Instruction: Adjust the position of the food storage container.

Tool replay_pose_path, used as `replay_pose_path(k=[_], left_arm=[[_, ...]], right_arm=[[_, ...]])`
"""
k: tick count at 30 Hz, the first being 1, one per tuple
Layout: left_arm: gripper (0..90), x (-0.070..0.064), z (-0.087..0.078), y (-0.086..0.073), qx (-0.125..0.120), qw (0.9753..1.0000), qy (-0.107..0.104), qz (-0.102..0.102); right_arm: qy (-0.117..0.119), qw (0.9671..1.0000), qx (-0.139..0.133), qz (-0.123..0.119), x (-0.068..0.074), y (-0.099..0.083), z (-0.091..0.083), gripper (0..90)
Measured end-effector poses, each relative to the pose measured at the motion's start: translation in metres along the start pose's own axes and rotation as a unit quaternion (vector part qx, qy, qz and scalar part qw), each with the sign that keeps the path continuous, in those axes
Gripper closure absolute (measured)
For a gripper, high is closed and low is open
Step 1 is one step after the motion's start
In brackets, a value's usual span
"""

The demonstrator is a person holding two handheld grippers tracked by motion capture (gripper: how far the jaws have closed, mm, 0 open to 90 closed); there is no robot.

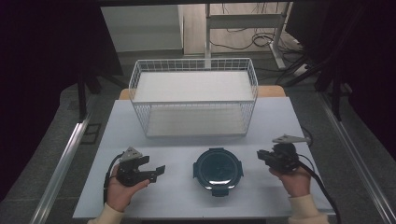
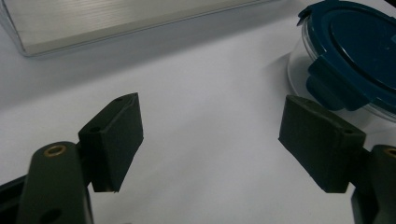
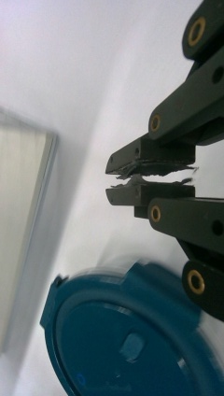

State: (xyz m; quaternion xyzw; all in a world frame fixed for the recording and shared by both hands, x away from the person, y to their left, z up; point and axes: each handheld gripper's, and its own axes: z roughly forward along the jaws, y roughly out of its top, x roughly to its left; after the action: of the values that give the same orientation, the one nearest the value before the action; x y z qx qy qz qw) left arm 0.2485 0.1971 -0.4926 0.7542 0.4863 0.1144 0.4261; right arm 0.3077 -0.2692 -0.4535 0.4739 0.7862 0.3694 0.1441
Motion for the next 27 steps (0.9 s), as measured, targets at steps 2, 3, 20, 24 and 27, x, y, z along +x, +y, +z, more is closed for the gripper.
replay_pose_path(k=[2, 3, 20, 24, 27], left_arm=[[21.2, -0.002, 0.000, 0.000, -0.001, 1.0000, -0.002, 0.002], [21.2, -0.003, 0.000, 0.000, -0.001, 1.0000, -0.005, 0.003], [17.2, -0.023, -0.003, 0.004, -0.007, 0.9990, -0.043, -0.008], [16.1, -0.025, -0.004, 0.006, -0.006, 0.9986, -0.051, -0.010], [15.1, -0.026, -0.004, 0.007, -0.007, 0.9982, -0.057, -0.017]], right_arm=[[-0.002, 1.0000, -0.005, 0.004, -0.004, -0.004, -0.006, 81.6], [-0.006, 0.9999, -0.009, 0.007, -0.008, -0.008, -0.012, 79.8], [0.101, 0.9933, -0.056, 0.001, 0.032, -0.033, -0.035, 24.1], [0.109, 0.9927, -0.053, 0.001, 0.036, -0.030, -0.031, 21.9], [0.117, 0.9914, -0.052, 0.024, 0.034, -0.028, -0.027, 19.9]])
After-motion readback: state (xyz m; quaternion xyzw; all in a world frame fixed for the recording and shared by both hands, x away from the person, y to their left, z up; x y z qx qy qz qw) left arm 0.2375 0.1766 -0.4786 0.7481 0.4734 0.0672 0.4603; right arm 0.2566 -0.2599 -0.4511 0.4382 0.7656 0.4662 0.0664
